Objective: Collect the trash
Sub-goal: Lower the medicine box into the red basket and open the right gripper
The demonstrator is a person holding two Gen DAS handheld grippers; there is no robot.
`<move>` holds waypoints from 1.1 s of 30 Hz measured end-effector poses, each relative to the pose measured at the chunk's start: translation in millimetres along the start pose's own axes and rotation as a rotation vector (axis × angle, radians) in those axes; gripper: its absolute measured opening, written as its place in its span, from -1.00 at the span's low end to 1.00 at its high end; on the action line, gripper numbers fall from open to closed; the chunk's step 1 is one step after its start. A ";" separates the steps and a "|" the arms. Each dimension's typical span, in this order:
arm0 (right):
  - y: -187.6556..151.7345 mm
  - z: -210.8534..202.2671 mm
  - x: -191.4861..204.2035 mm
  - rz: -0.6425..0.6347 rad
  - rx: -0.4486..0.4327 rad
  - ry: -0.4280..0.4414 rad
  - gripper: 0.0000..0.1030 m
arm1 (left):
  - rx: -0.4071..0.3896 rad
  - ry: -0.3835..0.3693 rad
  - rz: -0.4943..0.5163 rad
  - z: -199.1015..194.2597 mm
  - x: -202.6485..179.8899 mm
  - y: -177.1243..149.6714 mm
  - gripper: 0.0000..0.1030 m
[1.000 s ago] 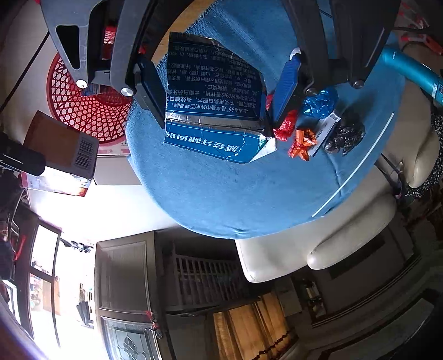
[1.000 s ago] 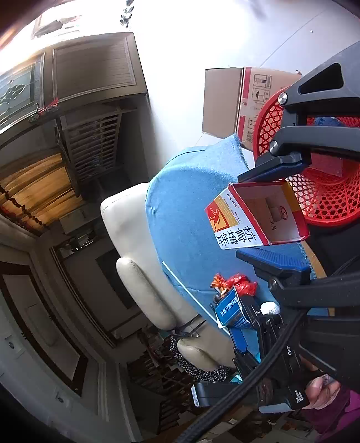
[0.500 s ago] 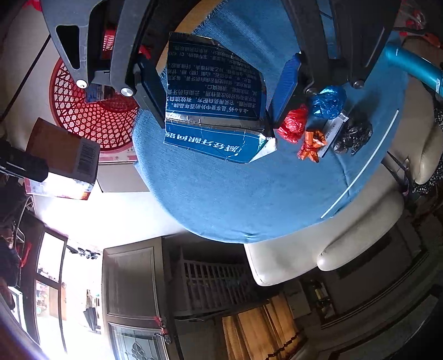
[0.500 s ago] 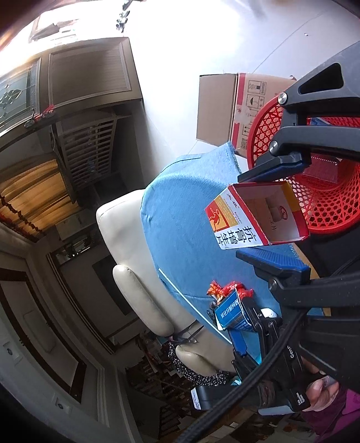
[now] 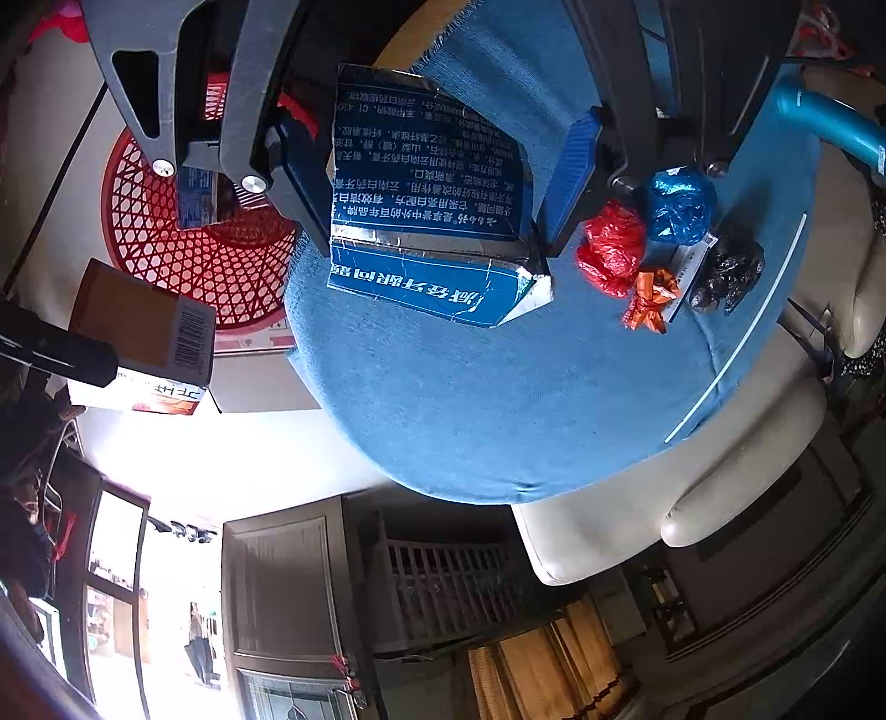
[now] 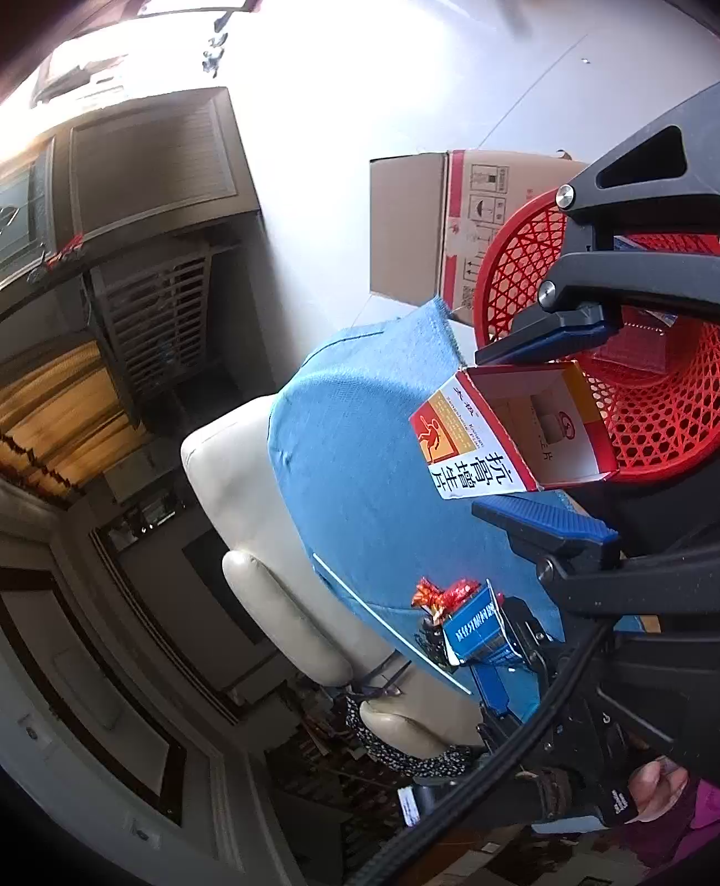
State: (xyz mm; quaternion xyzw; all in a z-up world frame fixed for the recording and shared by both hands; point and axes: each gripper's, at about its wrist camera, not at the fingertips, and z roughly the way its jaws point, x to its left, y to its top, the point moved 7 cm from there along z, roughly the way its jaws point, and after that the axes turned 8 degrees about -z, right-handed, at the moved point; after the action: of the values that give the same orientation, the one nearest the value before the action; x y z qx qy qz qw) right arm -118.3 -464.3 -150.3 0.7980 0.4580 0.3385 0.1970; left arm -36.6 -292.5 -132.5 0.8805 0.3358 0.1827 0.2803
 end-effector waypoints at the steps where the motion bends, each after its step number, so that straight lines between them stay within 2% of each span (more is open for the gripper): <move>1: -1.3 0.7 -2.2 0.007 0.003 0.000 -0.04 | 0.003 -0.001 0.003 0.8 -1.1 -0.6 0.42; 14: -9.1 0.7 -23.0 0.046 0.010 -0.012 -0.04 | 0.035 -0.005 0.050 10.7 -16.7 -3.7 0.42; 27: -28.5 0.3 -68.9 0.152 0.043 -0.048 0.01 | 0.071 -0.079 0.128 17.6 -52.6 -9.9 0.42; 33: -32.6 4.0 -72.4 0.164 0.046 -0.045 0.01 | 0.078 -0.072 0.144 21.3 -56.8 -8.9 0.42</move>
State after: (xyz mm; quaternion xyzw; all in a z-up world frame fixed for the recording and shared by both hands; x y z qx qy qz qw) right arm -160.3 -510.4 -199.5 0.8446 0.3943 0.3247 0.1606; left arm -70.3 -334.3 -162.1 0.9185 0.2683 0.1576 0.2440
